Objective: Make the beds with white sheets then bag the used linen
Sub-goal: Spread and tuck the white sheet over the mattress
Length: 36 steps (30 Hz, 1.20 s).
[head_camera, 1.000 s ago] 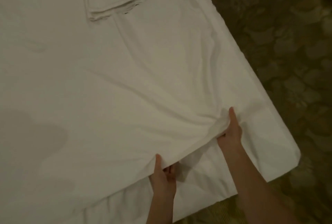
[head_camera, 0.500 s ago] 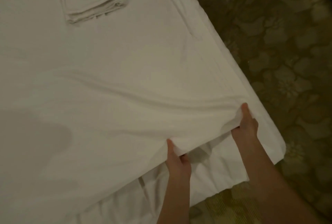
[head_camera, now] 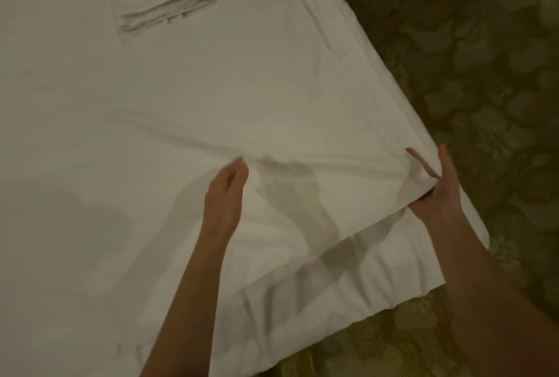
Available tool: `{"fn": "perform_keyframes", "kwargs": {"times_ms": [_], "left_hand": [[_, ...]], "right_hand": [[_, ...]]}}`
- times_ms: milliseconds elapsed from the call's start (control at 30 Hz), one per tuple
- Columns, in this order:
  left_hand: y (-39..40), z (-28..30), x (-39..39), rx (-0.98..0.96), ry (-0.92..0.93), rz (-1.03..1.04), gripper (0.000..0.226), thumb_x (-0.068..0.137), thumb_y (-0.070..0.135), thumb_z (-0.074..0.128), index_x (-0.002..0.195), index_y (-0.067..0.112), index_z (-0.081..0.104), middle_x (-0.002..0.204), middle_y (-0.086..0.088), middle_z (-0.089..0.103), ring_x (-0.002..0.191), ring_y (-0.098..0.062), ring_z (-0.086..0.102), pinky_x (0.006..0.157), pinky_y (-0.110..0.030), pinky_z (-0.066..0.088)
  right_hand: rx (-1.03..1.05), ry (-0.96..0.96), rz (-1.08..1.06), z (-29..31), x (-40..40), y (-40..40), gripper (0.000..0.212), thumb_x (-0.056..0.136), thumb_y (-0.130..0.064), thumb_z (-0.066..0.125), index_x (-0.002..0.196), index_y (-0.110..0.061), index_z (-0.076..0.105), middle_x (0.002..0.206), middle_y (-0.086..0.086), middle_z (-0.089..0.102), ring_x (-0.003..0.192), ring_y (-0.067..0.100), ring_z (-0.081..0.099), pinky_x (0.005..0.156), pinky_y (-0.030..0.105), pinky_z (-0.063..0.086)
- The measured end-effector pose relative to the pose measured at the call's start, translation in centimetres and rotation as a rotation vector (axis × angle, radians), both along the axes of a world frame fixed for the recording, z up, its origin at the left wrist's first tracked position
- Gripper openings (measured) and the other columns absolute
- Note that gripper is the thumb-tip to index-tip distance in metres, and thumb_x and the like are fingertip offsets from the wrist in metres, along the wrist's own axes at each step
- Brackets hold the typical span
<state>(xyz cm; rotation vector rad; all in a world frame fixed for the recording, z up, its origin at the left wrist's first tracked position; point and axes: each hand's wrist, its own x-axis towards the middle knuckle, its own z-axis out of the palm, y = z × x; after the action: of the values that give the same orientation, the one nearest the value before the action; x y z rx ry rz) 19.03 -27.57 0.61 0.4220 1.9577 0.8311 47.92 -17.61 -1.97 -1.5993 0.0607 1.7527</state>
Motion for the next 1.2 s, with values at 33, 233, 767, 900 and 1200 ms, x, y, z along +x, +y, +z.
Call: {"fn": "perform_keyframes", "kwargs": {"times_ms": [33, 233, 767, 900, 1200], "left_hand": [[1.0, -1.0, -0.5, 0.024, 0.089, -0.077, 0.041, 0.099, 0.033, 0.051, 0.137, 0.018, 0.052, 0.139, -0.001, 0.054, 0.130, -0.015, 0.047, 0.107, -0.028, 0.035], [4.3, -2.8, 1.5, -0.170, -0.062, -0.446, 0.059, 0.103, 0.046, 0.033, 0.154, 0.020, 0.019, 0.163, -0.004, 0.004, 0.149, -0.024, -0.003, 0.121, -0.047, 0.001], [-2.9, 3.6, -20.3, 0.078, -0.386, 0.204, 0.044, 0.086, 0.034, 0.067, 0.117, 0.002, 0.064, 0.101, -0.011, 0.072, 0.086, -0.025, 0.070, 0.071, -0.033, 0.057], [-7.1, -1.3, -23.9, -0.027, -0.136, 0.248, 0.033, 0.085, 0.008, 0.071, 0.113, -0.007, 0.062, 0.096, -0.014, 0.067, 0.088, -0.029, 0.064, 0.073, -0.036, 0.055], [-11.3, -5.4, -26.8, -0.067, -0.348, 0.291, 0.041, 0.084, 0.021, 0.074, 0.118, 0.002, 0.063, 0.105, -0.012, 0.070, 0.091, -0.028, 0.067, 0.079, -0.040, 0.056]], "right_hand": [[-0.006, -0.035, 0.095, 0.5, -0.2, 0.5, 0.043, 0.089, -0.051, 0.057, 0.113, -0.017, 0.067, 0.106, 0.004, 0.072, 0.096, 0.020, 0.068, 0.080, 0.035, 0.054], [0.112, -0.296, 0.455, 3.0, -3.8, 1.5, 0.018, 0.084, -0.017, 0.071, 0.101, -0.012, 0.069, 0.100, 0.004, 0.071, 0.085, 0.017, 0.071, 0.061, 0.024, 0.056], [0.713, -0.191, 1.371, 4.3, -34.1, -16.5, 0.025, 0.095, -0.011, 0.057, 0.112, -0.019, 0.073, 0.120, 0.001, 0.068, 0.111, 0.012, 0.062, 0.097, 0.020, 0.047], [0.695, -0.322, 1.663, 0.9, -35.4, -21.0, 0.035, 0.091, -0.028, 0.065, 0.125, -0.025, 0.064, 0.131, -0.003, 0.062, 0.119, 0.015, 0.057, 0.103, 0.028, 0.043], [-0.164, -0.260, 0.559, -1.1, -29.7, -27.6, 0.041, 0.092, -0.037, 0.059, 0.086, 0.001, 0.070, 0.078, 0.015, 0.072, 0.060, 0.018, 0.067, 0.056, 0.023, 0.050]]}}
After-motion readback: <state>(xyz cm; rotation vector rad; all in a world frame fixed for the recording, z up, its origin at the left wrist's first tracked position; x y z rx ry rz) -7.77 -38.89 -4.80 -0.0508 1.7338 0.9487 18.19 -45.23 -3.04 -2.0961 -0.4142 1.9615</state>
